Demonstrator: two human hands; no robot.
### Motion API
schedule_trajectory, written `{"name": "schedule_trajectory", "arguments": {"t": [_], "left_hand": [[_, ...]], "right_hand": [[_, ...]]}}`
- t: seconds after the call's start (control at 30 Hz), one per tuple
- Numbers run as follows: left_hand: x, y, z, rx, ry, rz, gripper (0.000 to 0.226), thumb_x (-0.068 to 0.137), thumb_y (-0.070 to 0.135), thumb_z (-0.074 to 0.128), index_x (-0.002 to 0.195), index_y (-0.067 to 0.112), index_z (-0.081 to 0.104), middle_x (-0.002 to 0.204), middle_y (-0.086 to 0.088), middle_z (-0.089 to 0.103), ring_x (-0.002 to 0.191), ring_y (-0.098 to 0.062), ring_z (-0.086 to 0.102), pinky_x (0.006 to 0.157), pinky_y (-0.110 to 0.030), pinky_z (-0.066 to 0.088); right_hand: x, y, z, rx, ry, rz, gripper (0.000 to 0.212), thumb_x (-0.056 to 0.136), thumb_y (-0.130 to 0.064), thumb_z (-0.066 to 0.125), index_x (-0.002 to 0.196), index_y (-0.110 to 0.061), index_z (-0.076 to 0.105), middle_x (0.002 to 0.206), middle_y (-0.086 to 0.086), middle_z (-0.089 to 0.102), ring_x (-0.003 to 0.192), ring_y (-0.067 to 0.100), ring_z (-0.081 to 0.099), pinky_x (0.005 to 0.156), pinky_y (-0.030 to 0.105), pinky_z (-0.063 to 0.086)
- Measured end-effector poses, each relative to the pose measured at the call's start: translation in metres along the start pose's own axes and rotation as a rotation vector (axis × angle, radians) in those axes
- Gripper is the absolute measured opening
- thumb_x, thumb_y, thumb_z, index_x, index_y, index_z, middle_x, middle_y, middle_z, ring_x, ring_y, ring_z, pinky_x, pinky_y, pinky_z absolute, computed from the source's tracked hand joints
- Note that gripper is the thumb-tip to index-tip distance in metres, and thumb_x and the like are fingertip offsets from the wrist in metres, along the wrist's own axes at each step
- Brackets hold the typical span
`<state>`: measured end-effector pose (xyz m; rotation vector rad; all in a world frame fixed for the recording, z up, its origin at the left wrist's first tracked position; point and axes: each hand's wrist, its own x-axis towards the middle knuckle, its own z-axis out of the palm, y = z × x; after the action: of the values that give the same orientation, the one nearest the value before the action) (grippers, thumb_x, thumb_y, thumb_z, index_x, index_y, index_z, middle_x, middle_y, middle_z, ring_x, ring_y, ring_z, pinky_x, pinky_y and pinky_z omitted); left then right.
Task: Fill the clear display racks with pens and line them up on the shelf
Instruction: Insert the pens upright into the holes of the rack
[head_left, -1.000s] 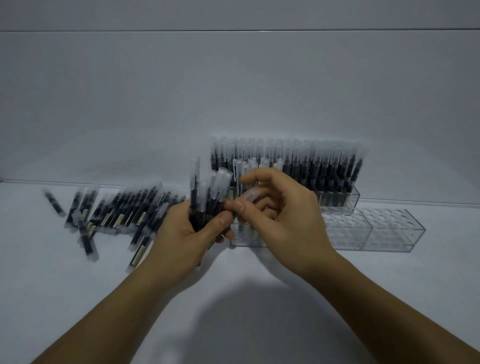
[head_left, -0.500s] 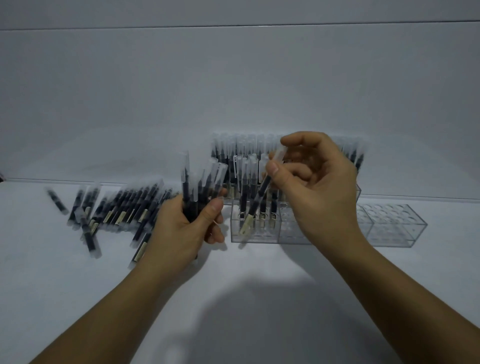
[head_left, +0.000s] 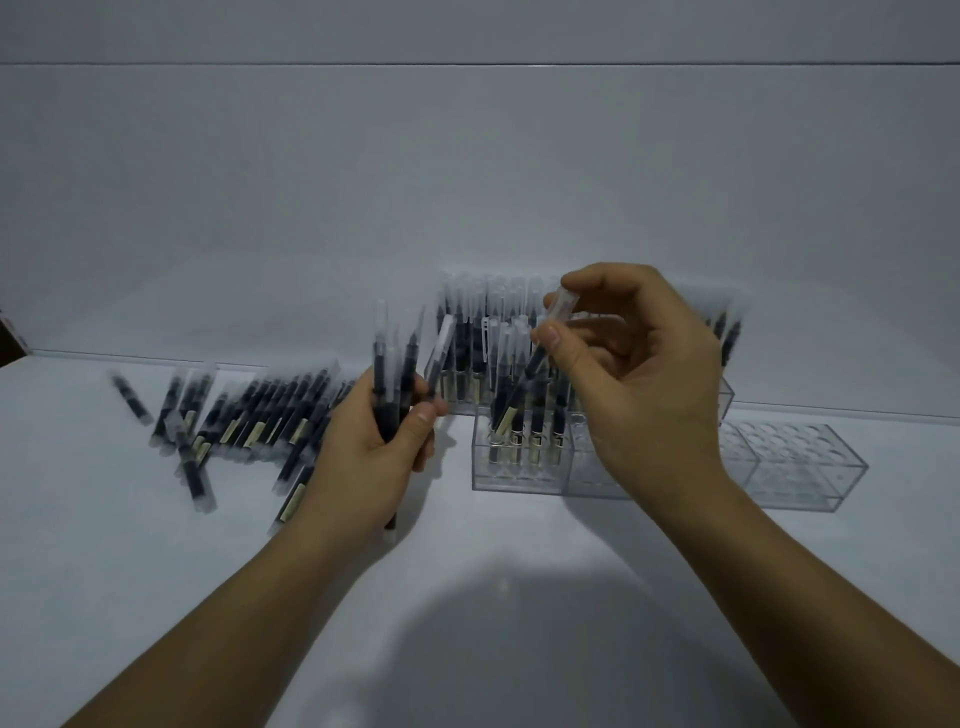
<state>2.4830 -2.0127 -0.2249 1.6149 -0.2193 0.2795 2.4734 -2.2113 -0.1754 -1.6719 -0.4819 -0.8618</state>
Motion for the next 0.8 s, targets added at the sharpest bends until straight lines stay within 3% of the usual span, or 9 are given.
{"name": "schedule_trajectory", "arguments": {"t": [0.1, 0.23, 0.53, 0.7, 0.8], "left_hand": [[-0.001, 0.003, 0.000, -0.010, -0.010, 0.037, 0.010, 0.100, 0.006, 0.054, 0.109, 0.011, 0.056, 0.099, -0.001, 0.075, 0.067, -0.015, 0.062, 0.058, -0.022, 0.050], [-0.001, 0.008, -0.001, -0.022, -0.024, 0.076, 0.009, 0.101, 0.006, 0.052, 0.110, 0.005, 0.055, 0.104, -0.002, 0.076, 0.064, -0.023, 0.065, 0.054, -0.028, 0.053], [0.002, 0.009, -0.006, -0.022, -0.015, 0.128, 0.015, 0.100, 0.011, 0.055, 0.111, 0.001, 0.059, 0.107, -0.002, 0.076, 0.064, -0.023, 0.067, 0.053, -0.029, 0.052], [0.001, 0.010, -0.006, -0.030, -0.030, 0.130, 0.015, 0.101, 0.011, 0.054, 0.111, 0.001, 0.059, 0.107, -0.002, 0.076, 0.064, -0.022, 0.066, 0.054, -0.028, 0.051], [0.001, 0.010, -0.005, -0.047, -0.043, 0.136, 0.013, 0.100, 0.011, 0.053, 0.110, 0.004, 0.058, 0.107, -0.002, 0.076, 0.063, -0.021, 0.065, 0.054, -0.029, 0.051]], "right_hand": [[0.000, 0.002, 0.004, -0.079, -0.051, -0.043, 0.025, 0.092, -0.008, 0.076, 0.114, -0.015, 0.067, 0.104, -0.004, 0.071, 0.093, 0.015, 0.073, 0.081, 0.026, 0.060], [-0.001, 0.005, 0.008, -0.173, -0.066, -0.089, 0.019, 0.093, -0.010, 0.075, 0.111, -0.014, 0.072, 0.101, -0.004, 0.073, 0.093, 0.011, 0.072, 0.080, 0.027, 0.061], [-0.002, 0.008, 0.018, -0.348, -0.054, -0.143, 0.016, 0.089, -0.016, 0.079, 0.104, -0.015, 0.073, 0.095, -0.007, 0.072, 0.080, 0.006, 0.065, 0.065, 0.007, 0.046], [0.001, 0.009, 0.020, -0.415, -0.063, -0.156, 0.017, 0.090, -0.020, 0.079, 0.106, -0.018, 0.073, 0.095, -0.012, 0.070, 0.070, 0.007, 0.061, 0.066, 0.006, 0.045], [0.005, 0.009, 0.021, -0.470, -0.082, -0.170, 0.018, 0.090, -0.023, 0.079, 0.107, -0.020, 0.073, 0.094, -0.013, 0.070, 0.063, -0.004, 0.053, 0.066, 0.008, 0.044]]}}
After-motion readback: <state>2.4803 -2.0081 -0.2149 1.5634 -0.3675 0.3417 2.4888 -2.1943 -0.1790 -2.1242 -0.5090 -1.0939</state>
